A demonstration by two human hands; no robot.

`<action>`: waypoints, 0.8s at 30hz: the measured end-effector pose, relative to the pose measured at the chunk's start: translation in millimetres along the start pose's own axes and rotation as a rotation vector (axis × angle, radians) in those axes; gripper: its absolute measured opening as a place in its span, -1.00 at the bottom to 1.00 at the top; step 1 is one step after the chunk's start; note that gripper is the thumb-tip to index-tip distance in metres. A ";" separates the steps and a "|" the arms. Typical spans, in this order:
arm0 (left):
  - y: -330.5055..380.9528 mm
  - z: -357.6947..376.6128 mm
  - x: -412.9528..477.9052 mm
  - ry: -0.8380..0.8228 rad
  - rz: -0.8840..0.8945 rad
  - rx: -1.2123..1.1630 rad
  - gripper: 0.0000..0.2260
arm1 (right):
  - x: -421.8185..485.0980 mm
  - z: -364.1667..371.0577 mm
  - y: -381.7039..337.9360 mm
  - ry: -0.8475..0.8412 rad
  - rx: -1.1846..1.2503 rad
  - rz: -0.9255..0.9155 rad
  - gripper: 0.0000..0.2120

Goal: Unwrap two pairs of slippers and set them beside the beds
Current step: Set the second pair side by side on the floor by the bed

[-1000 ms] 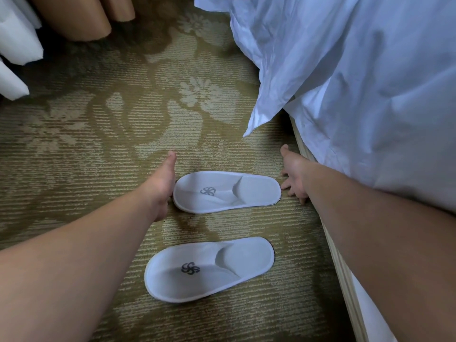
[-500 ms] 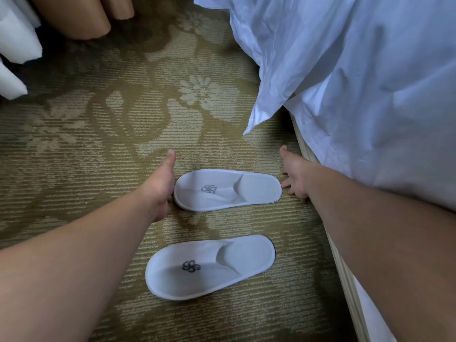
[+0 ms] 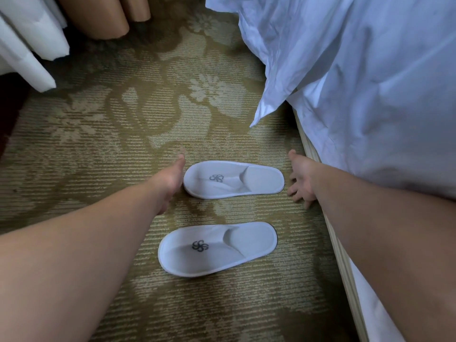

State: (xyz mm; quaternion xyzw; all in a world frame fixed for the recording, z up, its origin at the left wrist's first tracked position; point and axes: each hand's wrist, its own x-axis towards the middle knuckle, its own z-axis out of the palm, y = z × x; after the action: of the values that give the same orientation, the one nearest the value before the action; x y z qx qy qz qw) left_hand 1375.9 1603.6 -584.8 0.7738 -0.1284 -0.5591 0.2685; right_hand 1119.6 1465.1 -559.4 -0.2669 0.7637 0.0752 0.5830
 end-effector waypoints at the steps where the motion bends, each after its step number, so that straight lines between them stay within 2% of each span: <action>1: -4.5 -0.2 -4.8 -0.008 -0.010 0.026 -0.27 | -3.2 1.1 4.4 -0.023 -0.017 0.002 -0.06; 5: -22.9 -0.5 -25.9 -0.016 -0.056 0.132 -0.34 | -11.7 11.6 29.5 -0.080 -0.099 -0.003 -0.09; 11: -55.5 2.9 -40.4 0.060 -0.230 0.357 -0.39 | -10.0 33.4 82.6 -0.128 -0.140 0.035 -0.08; 18: -70.1 17.1 -53.3 0.047 -0.204 0.203 -0.39 | -20.5 38.6 108.8 -0.110 -0.148 0.025 -0.10; 24: -57.9 15.5 -59.3 -0.045 -0.104 0.053 -0.30 | -27.7 25.6 108.8 -0.071 -0.191 0.110 -0.05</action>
State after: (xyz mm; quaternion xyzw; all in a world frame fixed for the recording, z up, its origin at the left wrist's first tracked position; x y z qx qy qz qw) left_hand 1335.2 1676.6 -573.5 0.7735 -0.1091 -0.5859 0.2155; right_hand 1092.4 1576.9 -562.9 -0.2760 0.7455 0.1889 0.5765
